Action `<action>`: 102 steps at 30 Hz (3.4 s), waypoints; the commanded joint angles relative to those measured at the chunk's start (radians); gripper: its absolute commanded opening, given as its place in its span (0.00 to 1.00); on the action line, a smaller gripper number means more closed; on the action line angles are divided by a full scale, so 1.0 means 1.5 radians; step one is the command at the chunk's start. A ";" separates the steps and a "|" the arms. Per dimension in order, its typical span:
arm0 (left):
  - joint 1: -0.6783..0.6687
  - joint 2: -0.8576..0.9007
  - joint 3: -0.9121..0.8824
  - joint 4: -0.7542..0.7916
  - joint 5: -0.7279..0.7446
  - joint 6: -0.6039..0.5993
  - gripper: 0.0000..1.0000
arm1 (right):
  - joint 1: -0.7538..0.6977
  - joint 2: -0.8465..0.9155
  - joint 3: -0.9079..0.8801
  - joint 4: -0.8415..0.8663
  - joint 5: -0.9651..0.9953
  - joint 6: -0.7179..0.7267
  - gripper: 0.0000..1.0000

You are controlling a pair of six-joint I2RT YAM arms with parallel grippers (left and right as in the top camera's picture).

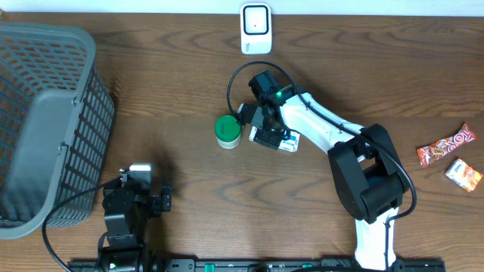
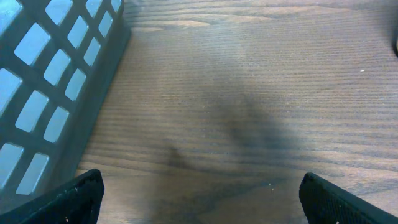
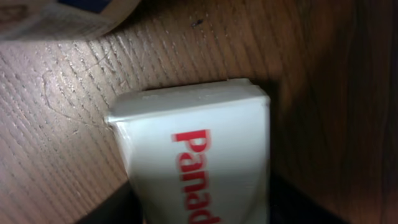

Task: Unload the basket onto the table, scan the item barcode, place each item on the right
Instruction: 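Lift the Panadol box and carry it to the white scanner, then hold the Panadol box in front of the white scanner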

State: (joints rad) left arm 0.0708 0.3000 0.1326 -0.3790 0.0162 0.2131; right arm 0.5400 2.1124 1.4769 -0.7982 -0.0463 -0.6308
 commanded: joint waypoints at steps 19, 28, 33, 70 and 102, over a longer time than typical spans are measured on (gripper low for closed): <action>-0.001 -0.001 -0.009 -0.016 -0.008 0.001 1.00 | -0.016 0.021 0.068 -0.121 -0.099 0.034 0.31; -0.001 -0.001 -0.009 -0.016 -0.008 0.001 1.00 | -0.048 0.019 0.200 -0.314 -0.302 0.033 0.25; -0.001 -0.001 -0.009 -0.016 -0.008 0.001 1.00 | -0.060 0.017 0.243 -0.378 -0.404 0.034 0.26; -0.001 -0.001 -0.009 -0.016 -0.008 0.002 1.00 | -0.063 0.016 0.305 -0.283 -0.229 0.137 0.30; -0.001 -0.001 -0.009 -0.016 -0.008 0.001 1.00 | -0.067 0.144 0.349 0.310 0.184 -0.049 0.38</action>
State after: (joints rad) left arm 0.0708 0.3000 0.1326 -0.3786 0.0162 0.2131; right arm 0.4530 2.2646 1.9701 -0.3843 0.1303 -0.6186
